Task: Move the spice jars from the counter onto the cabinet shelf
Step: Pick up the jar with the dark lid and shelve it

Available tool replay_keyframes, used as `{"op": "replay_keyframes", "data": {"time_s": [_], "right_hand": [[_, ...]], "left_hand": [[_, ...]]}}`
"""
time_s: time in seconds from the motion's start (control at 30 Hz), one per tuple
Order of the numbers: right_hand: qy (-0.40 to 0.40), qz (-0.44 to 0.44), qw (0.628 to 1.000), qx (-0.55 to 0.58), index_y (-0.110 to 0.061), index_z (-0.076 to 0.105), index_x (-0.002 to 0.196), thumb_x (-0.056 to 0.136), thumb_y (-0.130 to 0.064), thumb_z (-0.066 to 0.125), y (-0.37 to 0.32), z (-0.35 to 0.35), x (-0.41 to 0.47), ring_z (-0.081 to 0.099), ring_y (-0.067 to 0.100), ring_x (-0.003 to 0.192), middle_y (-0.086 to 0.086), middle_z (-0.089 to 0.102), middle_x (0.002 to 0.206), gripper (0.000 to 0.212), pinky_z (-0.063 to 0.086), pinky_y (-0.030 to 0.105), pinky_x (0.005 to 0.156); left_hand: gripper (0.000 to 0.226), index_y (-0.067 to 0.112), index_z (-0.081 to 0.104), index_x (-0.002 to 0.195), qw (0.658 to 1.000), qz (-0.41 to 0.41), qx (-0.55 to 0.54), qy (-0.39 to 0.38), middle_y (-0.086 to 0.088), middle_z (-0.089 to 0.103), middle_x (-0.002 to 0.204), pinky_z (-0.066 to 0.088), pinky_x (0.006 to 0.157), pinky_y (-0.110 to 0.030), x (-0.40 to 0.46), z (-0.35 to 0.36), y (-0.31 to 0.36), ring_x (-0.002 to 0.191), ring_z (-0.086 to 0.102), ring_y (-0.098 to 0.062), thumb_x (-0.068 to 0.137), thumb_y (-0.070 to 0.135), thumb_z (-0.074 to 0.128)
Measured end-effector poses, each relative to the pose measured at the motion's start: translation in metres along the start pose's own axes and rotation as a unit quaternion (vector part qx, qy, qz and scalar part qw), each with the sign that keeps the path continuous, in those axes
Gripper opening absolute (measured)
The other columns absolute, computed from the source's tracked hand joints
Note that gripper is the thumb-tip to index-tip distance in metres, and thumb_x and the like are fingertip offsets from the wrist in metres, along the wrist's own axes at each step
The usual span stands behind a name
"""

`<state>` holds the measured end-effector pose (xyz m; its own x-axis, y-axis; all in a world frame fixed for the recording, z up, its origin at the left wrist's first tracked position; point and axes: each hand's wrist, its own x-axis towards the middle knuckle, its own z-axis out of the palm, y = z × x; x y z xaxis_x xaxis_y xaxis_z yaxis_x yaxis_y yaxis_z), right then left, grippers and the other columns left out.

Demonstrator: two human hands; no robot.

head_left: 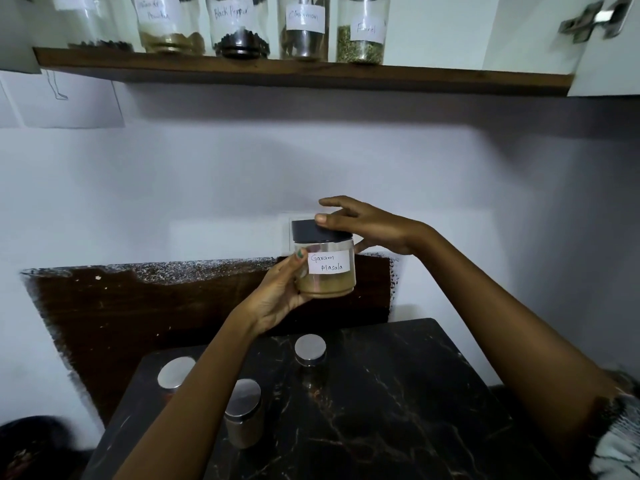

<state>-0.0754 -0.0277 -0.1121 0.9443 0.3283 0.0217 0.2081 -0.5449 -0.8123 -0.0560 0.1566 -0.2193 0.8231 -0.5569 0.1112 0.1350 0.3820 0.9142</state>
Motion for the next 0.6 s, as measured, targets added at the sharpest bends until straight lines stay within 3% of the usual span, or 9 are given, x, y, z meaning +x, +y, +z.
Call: {"op": "replay_keyframes", "data": {"time_s": [0.07,0.17,0.33,0.5,0.6], "right_hand": [[-0.005,-0.001,0.999,0.039,-0.040,0.027,0.141,0.072,-0.058,0.061,0.005,-0.004,-0.005,0.049,0.017,0.121,-0.002,0.042,0.138,0.078,0.053,0.035,0.082],[-0.005,-0.019,0.995,0.102,-0.044,0.017,0.144,0.069,-0.043,0.070,0.012,-0.012,-0.016,0.045,0.020,0.127,-0.001,0.034,0.145,0.092,0.049,0.048,0.095],[0.075,-0.094,0.991,0.054,-0.052,0.004,0.142,0.064,-0.025,0.083,0.023,-0.025,-0.029,0.056,0.011,0.113,-0.003,0.024,0.154,0.115,0.050,0.026,0.091],[0.199,-0.178,0.961,0.069,-0.062,0.007,0.136,0.066,-0.022,0.083,0.016,-0.049,-0.032,0.055,0.004,0.111,-0.013,0.031,0.144,0.111,0.054,0.015,0.074],[0.259,-0.216,0.937,0.088,-0.064,0.009,0.134,0.068,-0.018,0.082,0.007,-0.070,-0.034,0.055,0.001,0.113,-0.015,0.037,0.138,0.109,0.052,0.012,0.073]], "left_hand": [[0.093,0.010,0.050,0.133,1.000,0.012,0.005,-0.015,-0.016,0.056,0.133,0.036,0.106,-0.057,0.004,0.002,0.007,0.126,0.051,-0.032,0.058,0.051,0.083],[0.081,0.013,0.054,0.131,0.999,0.035,0.015,-0.016,-0.014,0.058,0.132,0.042,0.102,-0.053,0.015,0.008,0.021,0.124,0.054,-0.031,0.064,0.053,0.078],[0.052,0.022,0.062,0.119,0.996,0.070,0.044,0.016,-0.005,0.066,0.122,0.050,0.095,-0.043,0.042,0.033,0.050,0.117,0.060,-0.025,0.076,0.051,0.060],[0.047,0.024,0.064,0.112,0.991,0.110,0.076,-0.010,-0.001,0.070,0.113,0.055,0.086,-0.034,0.073,0.076,0.085,0.110,0.064,-0.021,0.074,0.051,0.059],[0.036,0.025,0.063,0.112,0.984,0.142,0.101,-0.042,-0.001,0.070,0.113,0.056,0.083,-0.030,0.090,0.106,0.109,0.107,0.065,-0.018,0.086,0.047,0.051]]}}
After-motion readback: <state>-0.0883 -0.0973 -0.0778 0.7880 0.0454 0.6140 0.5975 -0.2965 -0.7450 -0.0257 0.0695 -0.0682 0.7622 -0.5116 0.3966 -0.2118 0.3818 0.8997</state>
